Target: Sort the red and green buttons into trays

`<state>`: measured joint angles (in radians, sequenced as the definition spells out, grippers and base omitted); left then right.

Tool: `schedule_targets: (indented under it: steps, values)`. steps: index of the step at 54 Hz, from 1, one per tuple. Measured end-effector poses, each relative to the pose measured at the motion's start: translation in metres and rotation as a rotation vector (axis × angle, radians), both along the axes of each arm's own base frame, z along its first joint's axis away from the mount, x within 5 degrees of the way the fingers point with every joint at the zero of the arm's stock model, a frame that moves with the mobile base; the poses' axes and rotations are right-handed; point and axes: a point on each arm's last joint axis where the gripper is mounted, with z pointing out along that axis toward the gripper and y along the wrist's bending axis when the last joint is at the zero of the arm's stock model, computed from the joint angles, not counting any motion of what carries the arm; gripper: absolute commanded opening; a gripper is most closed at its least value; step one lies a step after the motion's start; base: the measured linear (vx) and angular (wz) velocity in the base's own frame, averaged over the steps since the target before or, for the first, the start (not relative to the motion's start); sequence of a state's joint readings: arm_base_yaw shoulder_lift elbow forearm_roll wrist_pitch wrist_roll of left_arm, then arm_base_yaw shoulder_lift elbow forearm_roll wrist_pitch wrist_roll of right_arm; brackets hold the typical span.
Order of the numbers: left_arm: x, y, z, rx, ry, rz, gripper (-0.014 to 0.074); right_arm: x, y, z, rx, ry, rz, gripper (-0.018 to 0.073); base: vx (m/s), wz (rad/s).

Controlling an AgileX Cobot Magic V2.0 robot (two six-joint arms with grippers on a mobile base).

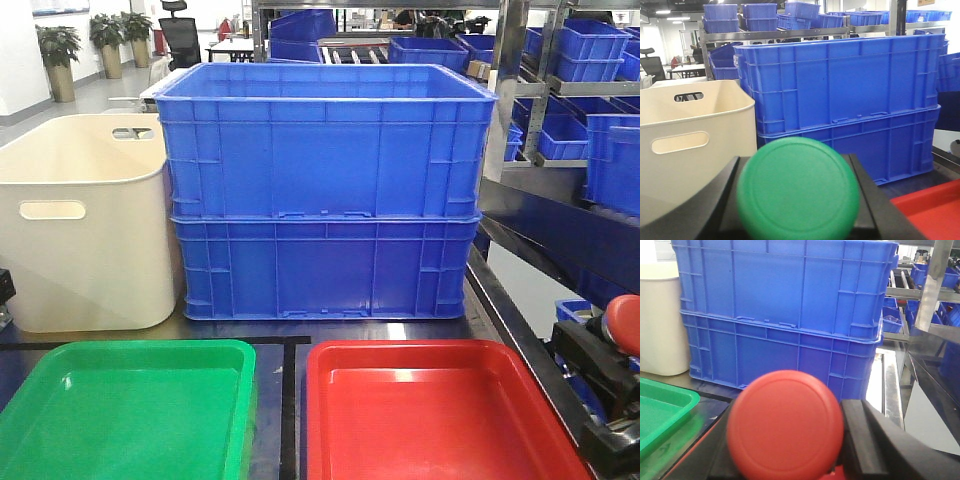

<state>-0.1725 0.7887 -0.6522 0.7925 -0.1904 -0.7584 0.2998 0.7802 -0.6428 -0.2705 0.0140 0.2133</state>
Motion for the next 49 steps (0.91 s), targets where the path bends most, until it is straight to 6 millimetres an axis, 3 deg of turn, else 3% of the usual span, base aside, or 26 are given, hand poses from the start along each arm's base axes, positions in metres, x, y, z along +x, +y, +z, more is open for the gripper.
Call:
schedule_targets:
  steps: [49]
  values:
    - [0.0007, -0.0001, -0.0005, 0.001, 0.003, 0.000, -0.0003, 0.0000, 0.0001, 0.0003, 0.001, -0.003, 0.001, -0.0009, 0.01, 0.00]
